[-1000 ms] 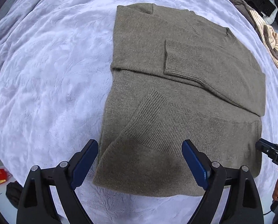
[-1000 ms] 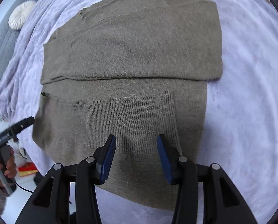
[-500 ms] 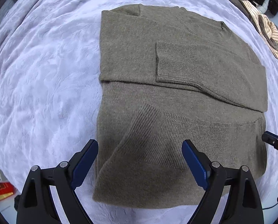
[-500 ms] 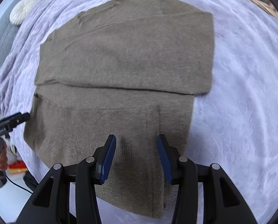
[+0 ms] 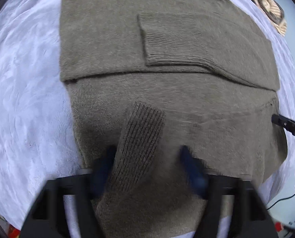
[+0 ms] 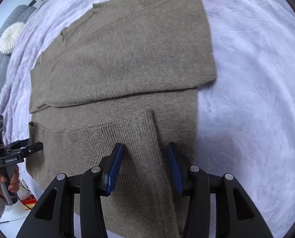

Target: Fold small clothes

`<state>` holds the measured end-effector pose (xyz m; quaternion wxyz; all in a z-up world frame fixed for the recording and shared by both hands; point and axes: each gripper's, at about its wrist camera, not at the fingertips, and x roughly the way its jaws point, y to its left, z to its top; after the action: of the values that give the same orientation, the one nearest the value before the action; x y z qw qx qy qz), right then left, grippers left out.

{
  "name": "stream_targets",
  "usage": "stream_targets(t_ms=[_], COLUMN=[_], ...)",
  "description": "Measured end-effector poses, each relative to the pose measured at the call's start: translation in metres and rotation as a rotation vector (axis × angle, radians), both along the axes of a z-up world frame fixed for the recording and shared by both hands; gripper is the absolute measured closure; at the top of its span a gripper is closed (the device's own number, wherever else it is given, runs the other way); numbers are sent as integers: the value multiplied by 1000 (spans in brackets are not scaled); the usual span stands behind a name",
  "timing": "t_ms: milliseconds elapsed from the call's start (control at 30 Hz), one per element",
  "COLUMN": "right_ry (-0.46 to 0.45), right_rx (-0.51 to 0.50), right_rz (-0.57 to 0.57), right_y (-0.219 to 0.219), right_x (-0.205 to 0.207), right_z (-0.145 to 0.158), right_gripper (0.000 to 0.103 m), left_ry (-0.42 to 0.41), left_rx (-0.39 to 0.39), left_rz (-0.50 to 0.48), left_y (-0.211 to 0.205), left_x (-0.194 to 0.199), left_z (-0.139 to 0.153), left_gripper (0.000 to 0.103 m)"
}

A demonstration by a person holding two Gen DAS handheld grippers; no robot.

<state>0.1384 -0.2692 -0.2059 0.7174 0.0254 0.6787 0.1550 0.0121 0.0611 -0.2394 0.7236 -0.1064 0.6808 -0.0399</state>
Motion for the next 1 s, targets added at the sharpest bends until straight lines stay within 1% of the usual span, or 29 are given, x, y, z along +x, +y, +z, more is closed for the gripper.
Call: stream_targets(t_ms=[33,67,100,167,200,267,400,500,567,600,667,733,767,800,900,1000], right_ry=[-15,-27,-52,-102,-122,-169,-287,-386,-438,-459,-482,-483,-480,-465,-408,-400], right_rx=[-7,-22,-49,-70,-66,-48,-45,-57,-68,-72,-69,-77,-83,-91,-91,-119], right_rz=[24,48,66,89,84,59,51,81,91,93,95,100,103,104,89,102], right_y=[4,8,12,14,14,9,5,14,19,23,30,38,40,46,50,54], right_x=[-2,-5,-10,-18,-20,-21,-10,15,36,49,79,106,118,132,157,166], right_z=[5,10,16,33,42,64,107,135,146,147,146,134,127,114,70,35], right_gripper=[85,97,97,97,97,97,97,97,97,97,97,97,97,97,97,97], left_ry=[-13,-25,-41,-91,-124,-172,-275,-369,-424,-451,-472,-474,-467,-453,-404,-383], left_rx=[-8,-27,-41,-84,-114,-134,-121,-120,-105,-83,-57,-22,-3,21,69,105], left_rz=[-7,-2,11,42,56,65,38,36,34,32,38,43,45,50,58,60], left_y=[0,2,4,12,16,21,31,42,48,49,47,42,46,47,44,43], left_x=[0,-1,-2,-7,-9,-10,6,31,44,57,81,116,125,137,158,162], left_z=[5,10,17,35,47,68,110,138,147,149,145,132,124,109,65,30], left_gripper=[84,95,95,96,96,96,96,96,96,96,96,96,96,96,96,95])
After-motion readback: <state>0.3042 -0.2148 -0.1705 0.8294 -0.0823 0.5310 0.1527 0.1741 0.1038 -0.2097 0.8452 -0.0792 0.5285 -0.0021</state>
